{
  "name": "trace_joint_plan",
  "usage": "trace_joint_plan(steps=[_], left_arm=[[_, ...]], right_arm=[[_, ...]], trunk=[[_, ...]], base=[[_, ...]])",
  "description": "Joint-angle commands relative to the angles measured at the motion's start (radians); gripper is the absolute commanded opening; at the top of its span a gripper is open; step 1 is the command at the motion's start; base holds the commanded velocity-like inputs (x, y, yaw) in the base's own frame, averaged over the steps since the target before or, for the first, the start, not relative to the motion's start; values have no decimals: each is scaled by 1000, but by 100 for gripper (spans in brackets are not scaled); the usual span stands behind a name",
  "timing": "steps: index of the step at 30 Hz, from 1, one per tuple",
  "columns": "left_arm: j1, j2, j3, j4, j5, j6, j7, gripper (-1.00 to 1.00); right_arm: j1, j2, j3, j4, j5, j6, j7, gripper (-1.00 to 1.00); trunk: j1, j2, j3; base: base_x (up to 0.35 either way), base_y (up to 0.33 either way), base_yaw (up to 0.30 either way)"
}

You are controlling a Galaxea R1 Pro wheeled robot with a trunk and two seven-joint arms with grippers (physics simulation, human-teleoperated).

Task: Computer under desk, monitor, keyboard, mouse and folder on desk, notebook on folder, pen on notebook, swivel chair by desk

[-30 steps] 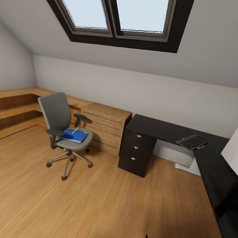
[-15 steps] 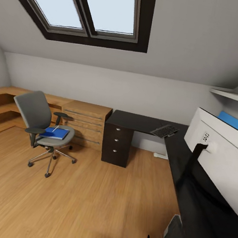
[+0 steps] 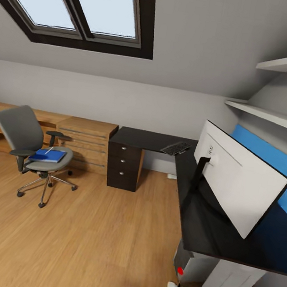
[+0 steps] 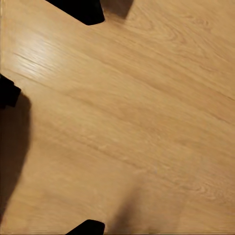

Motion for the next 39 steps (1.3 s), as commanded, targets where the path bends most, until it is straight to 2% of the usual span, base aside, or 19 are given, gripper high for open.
trace_joint_plan(steps=[1, 18, 36, 39], left_arm=[[-1, 0, -9, 0, 7, -2, 6, 100], [-1, 1, -11, 0, 7, 0, 6, 100], [-1, 5, -11, 0, 7, 4, 2, 100], [-1, 6, -11, 0, 7, 6, 2, 100]], right_arm=[[-1, 1, -1, 2, 0, -4, -1, 100], [5, 3, 3, 2, 20, -5, 36, 100], [5, 1, 2, 1, 20, -14, 28, 100], [6, 0, 2, 1, 20, -56, 28, 100]], trunk=[[-4, 6, 1], [-70, 125, 50], [-139, 251, 106], [-150, 272, 116]], base=[[-279, -244, -55], [-269, -244, -4], [-23, -47, 0], [0, 0, 0]])
